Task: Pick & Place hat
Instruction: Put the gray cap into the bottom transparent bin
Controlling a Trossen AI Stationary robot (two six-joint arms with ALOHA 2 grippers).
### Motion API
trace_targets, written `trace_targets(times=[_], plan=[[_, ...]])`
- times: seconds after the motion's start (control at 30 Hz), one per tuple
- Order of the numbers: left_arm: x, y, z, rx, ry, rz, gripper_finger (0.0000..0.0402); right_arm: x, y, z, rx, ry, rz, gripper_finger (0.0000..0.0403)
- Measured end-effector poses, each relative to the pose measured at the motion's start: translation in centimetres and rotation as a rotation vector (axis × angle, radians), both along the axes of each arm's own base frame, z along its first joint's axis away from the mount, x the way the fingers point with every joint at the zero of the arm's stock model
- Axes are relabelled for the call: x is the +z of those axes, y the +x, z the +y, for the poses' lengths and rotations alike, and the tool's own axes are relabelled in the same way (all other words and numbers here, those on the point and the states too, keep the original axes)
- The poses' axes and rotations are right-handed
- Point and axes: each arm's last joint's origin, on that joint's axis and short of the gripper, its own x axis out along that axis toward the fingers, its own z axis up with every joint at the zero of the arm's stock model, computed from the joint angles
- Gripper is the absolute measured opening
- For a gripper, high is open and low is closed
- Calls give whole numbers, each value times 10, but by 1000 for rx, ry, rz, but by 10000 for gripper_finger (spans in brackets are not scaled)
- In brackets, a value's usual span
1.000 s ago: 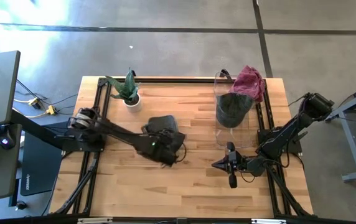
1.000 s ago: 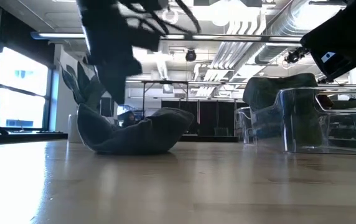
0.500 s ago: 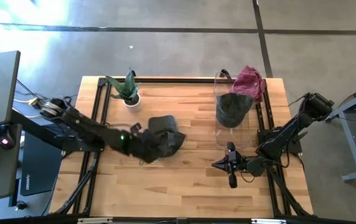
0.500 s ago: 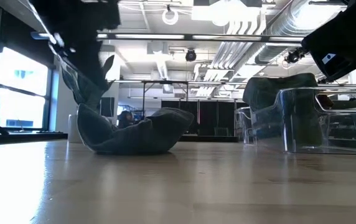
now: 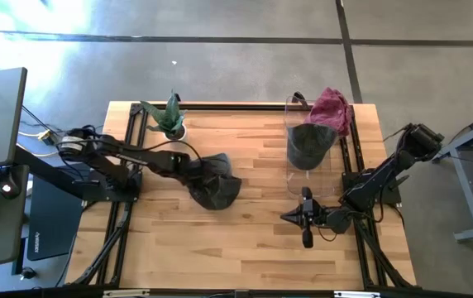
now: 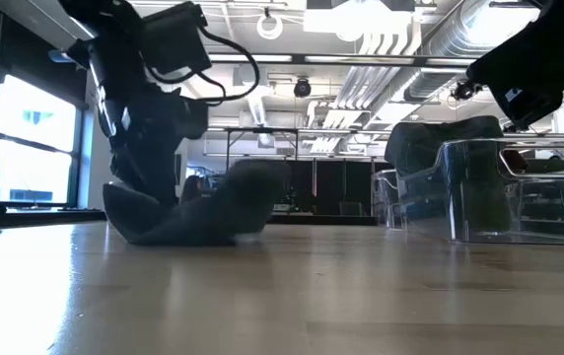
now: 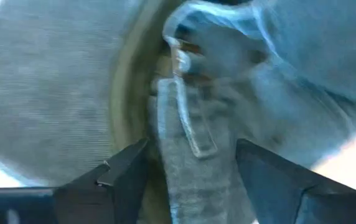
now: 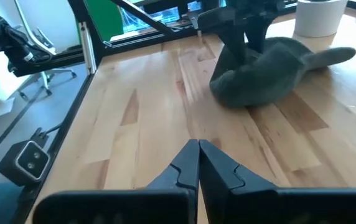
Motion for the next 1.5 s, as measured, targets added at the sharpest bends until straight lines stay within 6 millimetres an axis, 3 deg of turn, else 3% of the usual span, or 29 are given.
trace_targets(times=[0.17,0.43,0.57,0.83,0.97,1.23,1.5], plan=[[-4,5,-5,-100,-105,-17,175,0,0,0,4,17,3,2],[18,25,-24,-247,-117,-200,14,-1,0,0,4,14,9,1],[38,34,-38,-287,-107,-249,21,-1,-1,0,4,10,13,3],[83,20,-63,-142,86,-18,5,-2,-1,0,4,19,23,2],[81,9,-65,-106,118,91,5,-3,-1,0,17,33,30,1],[52,-13,-59,22,80,285,2,-4,-1,0,8,17,40,1],[50,-28,-54,165,153,409,1,-4,-1,0,6,16,39,1]])
